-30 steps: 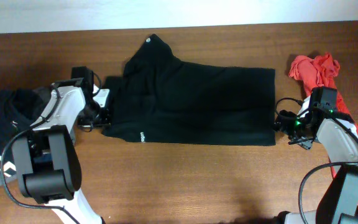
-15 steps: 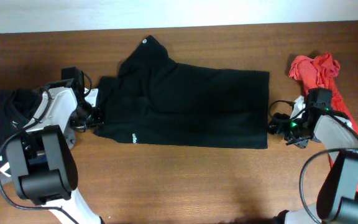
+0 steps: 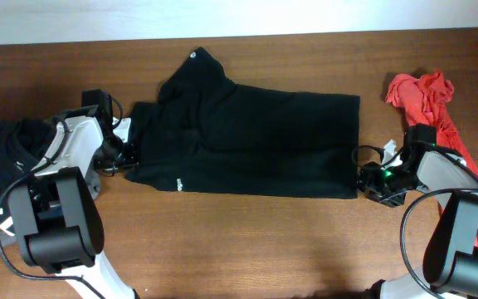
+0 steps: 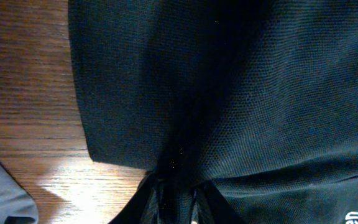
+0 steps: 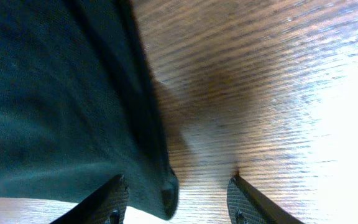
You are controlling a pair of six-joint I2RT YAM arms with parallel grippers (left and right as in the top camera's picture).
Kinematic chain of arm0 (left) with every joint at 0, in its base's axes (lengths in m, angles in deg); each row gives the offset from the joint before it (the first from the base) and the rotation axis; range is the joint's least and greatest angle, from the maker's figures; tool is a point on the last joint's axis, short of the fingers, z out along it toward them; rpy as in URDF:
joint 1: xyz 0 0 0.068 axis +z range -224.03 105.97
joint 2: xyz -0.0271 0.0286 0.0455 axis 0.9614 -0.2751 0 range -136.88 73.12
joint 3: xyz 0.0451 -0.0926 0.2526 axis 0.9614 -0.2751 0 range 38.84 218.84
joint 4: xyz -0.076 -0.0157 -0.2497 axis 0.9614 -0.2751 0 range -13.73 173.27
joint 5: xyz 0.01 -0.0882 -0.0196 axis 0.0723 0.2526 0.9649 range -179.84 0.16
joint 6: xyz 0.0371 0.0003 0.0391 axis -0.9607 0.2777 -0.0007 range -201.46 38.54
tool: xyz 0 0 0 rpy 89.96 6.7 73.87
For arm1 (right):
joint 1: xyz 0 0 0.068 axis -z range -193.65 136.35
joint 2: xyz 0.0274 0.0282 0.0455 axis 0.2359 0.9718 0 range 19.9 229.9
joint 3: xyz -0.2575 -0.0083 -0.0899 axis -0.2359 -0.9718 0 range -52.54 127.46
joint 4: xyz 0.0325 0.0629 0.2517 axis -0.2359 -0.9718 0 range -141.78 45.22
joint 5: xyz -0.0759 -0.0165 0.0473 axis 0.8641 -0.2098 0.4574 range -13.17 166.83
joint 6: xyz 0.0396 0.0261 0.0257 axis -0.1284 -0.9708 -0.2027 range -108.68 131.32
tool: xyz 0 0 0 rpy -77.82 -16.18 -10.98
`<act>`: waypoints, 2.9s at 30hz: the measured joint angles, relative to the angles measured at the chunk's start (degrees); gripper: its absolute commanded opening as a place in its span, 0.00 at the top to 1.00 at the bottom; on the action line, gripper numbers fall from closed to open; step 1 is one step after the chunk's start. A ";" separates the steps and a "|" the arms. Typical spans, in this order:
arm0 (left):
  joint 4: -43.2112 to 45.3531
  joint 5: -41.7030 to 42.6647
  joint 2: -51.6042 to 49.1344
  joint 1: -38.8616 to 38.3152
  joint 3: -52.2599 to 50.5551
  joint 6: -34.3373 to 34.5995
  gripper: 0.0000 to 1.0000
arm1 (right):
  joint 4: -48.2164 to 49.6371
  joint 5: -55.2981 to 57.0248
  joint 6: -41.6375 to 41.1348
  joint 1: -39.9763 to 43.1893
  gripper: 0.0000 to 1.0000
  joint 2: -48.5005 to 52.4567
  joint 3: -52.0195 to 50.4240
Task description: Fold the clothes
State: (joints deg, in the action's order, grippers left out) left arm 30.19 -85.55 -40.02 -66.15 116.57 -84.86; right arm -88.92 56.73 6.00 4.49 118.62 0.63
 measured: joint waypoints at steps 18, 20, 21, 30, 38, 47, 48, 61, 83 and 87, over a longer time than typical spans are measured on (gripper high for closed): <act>-0.90 0.00 0.00 0.00 0.00 0.00 0.79 | 1.55 -4.63 1.22 0.00 0.96 0.04 -2.84; -1.09 0.02 0.00 0.00 0.02 0.00 0.80 | 2.32 -4.66 0.55 0.02 0.96 0.04 -2.84; -1.33 0.09 0.00 0.00 0.04 0.00 0.84 | 2.45 -4.57 0.09 0.07 0.96 0.04 -2.84; -5.44 -0.72 0.00 -0.02 2.71 0.00 0.94 | 2.21 -1.81 -3.54 1.51 0.96 -0.02 -2.78; -7.45 -4.33 0.04 -0.04 5.31 -0.44 1.00 | 1.60 0.20 -4.39 1.55 0.96 -0.31 -2.54; -6.86 -6.45 0.04 -0.02 5.31 -0.24 0.62 | 1.66 0.74 -4.66 1.64 0.73 -0.31 -2.47; -6.80 -6.45 0.04 -0.02 5.33 -0.26 0.59 | 1.75 0.74 -4.42 1.75 0.71 -0.31 -2.47; -10.08 4.92 1.86 -0.09 19.04 -1.90 0.39 | -2.43 -0.96 -3.13 2.21 0.46 -5.25 5.86; 34.95 21.22 -20.74 -10.49 33.35 1.57 0.38 | -1.27 -14.97 -2.36 -3.93 0.37 -7.41 14.16; 37.27 21.86 -29.35 -10.62 39.87 2.69 0.38 | -1.95 -14.97 -2.38 -3.93 0.37 -7.41 14.19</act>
State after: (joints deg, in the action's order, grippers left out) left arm 67.46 -63.69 -69.37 -76.78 156.44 -82.17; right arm -90.87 41.76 3.61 0.55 111.21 14.81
